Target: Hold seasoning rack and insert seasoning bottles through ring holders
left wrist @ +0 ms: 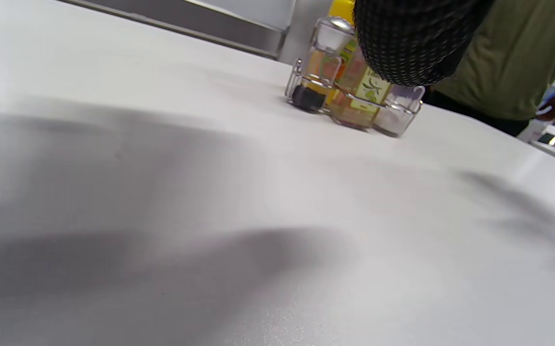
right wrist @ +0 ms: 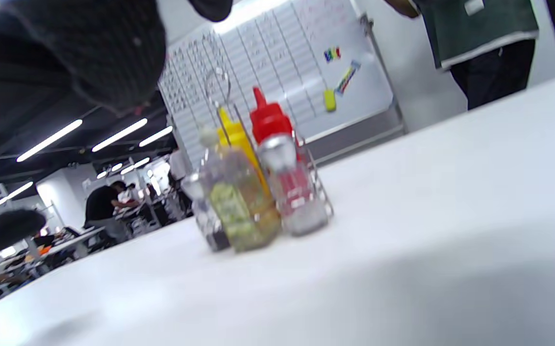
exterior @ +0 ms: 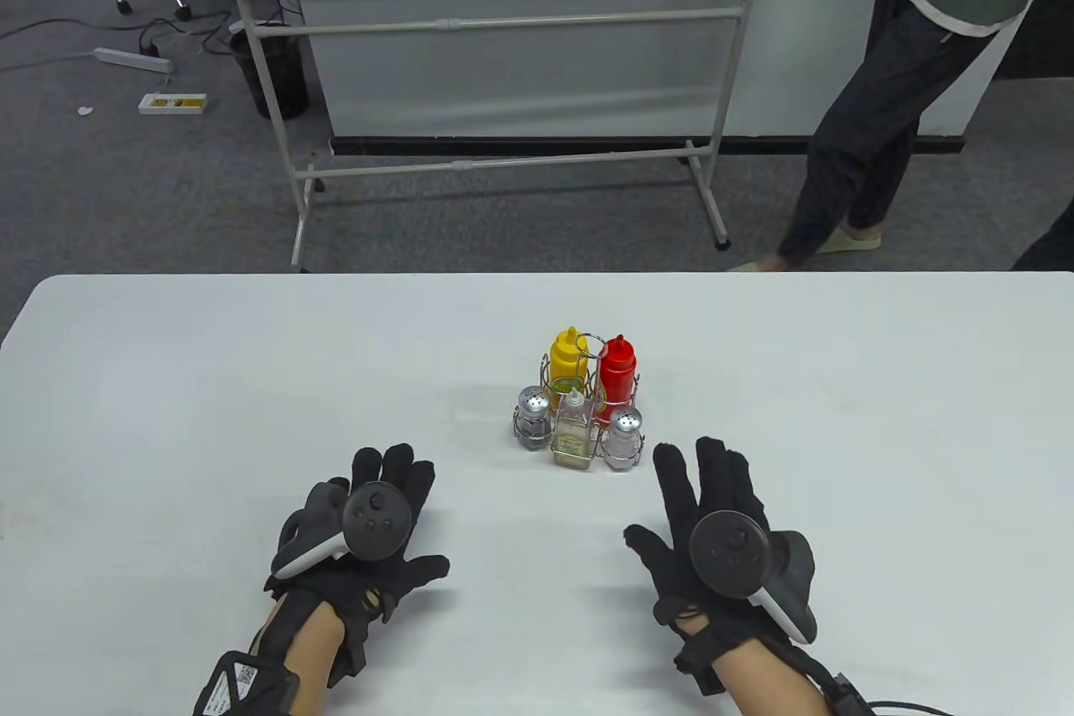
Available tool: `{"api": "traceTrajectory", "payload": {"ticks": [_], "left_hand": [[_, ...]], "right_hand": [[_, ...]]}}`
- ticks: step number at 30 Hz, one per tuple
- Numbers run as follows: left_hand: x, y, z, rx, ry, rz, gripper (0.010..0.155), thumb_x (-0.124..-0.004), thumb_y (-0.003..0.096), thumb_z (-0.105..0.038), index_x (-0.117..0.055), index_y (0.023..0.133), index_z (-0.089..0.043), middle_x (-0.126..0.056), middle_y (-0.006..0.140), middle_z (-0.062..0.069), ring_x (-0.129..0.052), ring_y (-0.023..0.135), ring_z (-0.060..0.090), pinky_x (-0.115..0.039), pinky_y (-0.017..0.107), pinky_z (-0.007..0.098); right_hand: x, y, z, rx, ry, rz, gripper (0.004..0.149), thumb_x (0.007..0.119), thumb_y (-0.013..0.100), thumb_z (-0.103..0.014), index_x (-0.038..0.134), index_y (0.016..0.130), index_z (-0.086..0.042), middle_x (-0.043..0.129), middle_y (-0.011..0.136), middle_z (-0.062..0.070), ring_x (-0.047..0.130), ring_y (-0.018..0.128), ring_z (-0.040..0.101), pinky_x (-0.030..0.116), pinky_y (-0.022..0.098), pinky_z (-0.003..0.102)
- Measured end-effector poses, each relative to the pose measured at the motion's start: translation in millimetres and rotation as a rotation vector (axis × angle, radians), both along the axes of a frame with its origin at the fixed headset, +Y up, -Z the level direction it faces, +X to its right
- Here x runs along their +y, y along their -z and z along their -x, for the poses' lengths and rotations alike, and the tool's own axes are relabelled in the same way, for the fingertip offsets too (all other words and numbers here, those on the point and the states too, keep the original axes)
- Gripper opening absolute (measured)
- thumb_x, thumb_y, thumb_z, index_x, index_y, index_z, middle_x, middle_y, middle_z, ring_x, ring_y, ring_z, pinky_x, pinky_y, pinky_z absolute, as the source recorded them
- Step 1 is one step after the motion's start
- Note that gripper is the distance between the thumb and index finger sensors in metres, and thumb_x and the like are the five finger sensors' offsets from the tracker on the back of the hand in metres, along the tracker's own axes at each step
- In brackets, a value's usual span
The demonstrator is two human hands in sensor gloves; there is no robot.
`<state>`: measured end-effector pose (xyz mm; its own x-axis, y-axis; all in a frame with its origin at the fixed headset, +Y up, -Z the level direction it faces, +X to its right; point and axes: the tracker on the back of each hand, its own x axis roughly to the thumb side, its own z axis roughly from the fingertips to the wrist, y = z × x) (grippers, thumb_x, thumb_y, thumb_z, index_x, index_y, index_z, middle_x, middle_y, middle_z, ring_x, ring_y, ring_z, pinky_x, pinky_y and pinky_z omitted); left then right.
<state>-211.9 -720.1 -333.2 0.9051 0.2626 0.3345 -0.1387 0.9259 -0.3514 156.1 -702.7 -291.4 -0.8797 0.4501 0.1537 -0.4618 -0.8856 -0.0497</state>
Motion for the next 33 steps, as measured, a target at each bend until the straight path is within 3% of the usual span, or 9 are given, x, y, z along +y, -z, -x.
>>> {"api": "traceTrajectory", "payload": {"ticks": [5,9,14,23,33], "left_hand": [[2,-4,-6,-0.024,0.013,-0.003,0.102,-0.074,0.0497,-0.059,-0.005,0.111,-0.016,0.009,0.115,0.017,0.012,0.098,0.049,-0.007,0.069,0.071],[8,-7,-9,-0.039,0.009,-0.034,0.101,-0.074,0.0495,-0.059,-0.006,0.111,-0.016,0.006,0.116,0.017,0.012,0.098,0.049,-0.008,0.069,0.071],[9,-8,-10,-0.047,0.01,-0.044,0.101,-0.074,0.0495,-0.059,-0.006,0.111,-0.016,0.007,0.116,0.017,0.012,0.098,0.049,-0.008,0.069,0.071],[4,-7,-13,-0.047,0.028,-0.029,0.101,-0.075,0.0492,-0.059,-0.007,0.111,-0.016,0.006,0.116,0.017,0.011,0.098,0.049,-0.008,0.069,0.07],[4,-6,-9,-0.033,0.022,-0.018,0.101,-0.075,0.0492,-0.059,-0.008,0.112,-0.016,0.006,0.116,0.017,0.011,0.098,0.049,-0.009,0.07,0.07]], "right_hand": [[-17,1,-5,0.074,0.017,0.081,0.092,0.078,0.048,-0.056,0.017,0.113,-0.032,0.0,0.115,0.013,0.004,0.107,0.045,0.03,0.072,0.07],[-21,0,-7,0.1,0.003,0.065,0.092,0.078,0.048,-0.056,0.019,0.113,-0.029,0.002,0.115,0.014,0.008,0.107,0.045,0.032,0.072,0.07],[-19,-3,-1,0.134,0.079,0.086,0.092,0.078,0.047,-0.055,0.021,0.114,-0.026,0.008,0.116,0.016,0.011,0.108,0.046,0.034,0.072,0.069],[-20,-12,17,0.254,0.043,0.114,0.093,0.077,0.047,-0.056,0.02,0.114,-0.024,0.008,0.116,0.018,0.012,0.107,0.048,0.035,0.071,0.069],[-23,-8,12,0.251,0.073,0.166,0.093,0.077,0.048,-0.056,0.021,0.114,-0.022,0.009,0.115,0.02,0.014,0.107,0.049,0.036,0.071,0.069]]}}
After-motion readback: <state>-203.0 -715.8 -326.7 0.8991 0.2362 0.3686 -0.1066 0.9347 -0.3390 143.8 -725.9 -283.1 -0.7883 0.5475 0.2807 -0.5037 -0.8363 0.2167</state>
